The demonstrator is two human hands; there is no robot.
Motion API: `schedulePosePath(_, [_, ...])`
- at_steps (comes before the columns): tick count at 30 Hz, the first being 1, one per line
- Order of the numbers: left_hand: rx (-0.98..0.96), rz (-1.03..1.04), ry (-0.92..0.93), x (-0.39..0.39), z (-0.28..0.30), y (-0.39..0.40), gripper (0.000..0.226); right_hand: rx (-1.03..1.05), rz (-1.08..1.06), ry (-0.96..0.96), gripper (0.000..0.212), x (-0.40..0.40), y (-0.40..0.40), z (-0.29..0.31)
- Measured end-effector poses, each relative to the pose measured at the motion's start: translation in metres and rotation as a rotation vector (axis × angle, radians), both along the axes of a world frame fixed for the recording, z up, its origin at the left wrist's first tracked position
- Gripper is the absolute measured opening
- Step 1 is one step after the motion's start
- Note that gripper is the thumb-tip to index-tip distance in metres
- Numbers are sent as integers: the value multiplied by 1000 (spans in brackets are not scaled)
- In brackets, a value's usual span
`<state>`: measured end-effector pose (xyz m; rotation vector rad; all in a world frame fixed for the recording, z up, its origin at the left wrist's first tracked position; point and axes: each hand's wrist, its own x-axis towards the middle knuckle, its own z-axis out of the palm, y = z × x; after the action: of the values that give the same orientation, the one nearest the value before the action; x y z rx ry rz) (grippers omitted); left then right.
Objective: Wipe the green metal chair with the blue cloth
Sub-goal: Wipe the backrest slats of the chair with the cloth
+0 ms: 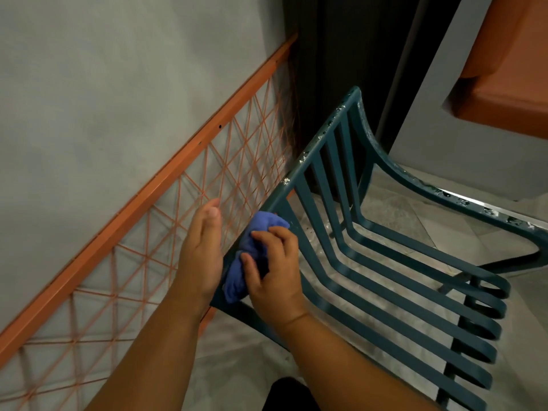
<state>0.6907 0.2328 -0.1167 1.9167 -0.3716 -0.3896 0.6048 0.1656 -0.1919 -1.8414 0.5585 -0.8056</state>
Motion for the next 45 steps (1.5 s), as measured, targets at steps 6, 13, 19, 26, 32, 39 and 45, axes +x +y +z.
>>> schedulePosePath(6, [212, -180, -222, 7, -2, -16, 47, 315, -143, 157, 38, 6, -6, -3])
schedulePosePath(13, [464, -407, -554, 17, -12, -45, 42, 244, -101, 224, 54, -6, 12, -37])
schedulePosePath(19, [492, -338, -643, 10, -19, -43, 32, 1026, -348, 421, 43, -6, -19, -60])
schedulePosePath(26, [522, -340, -684, 9, -18, -42, 31, 603, -404, 92, 45, 14, -29, -6])
schedulePosePath(32, [521, -330, -674, 12, -21, -42, 33, 333, -227, 57, 49, 44, -29, -35])
schedulePosePath(39, [526, -322, -726, 9, -20, -45, 30, 969, -422, 312, 48, 43, -47, -75])
schedulePosePath(45, [522, -321, -715, 8, -18, -44, 32, 508, -357, 22, 53, 55, -14, -38])
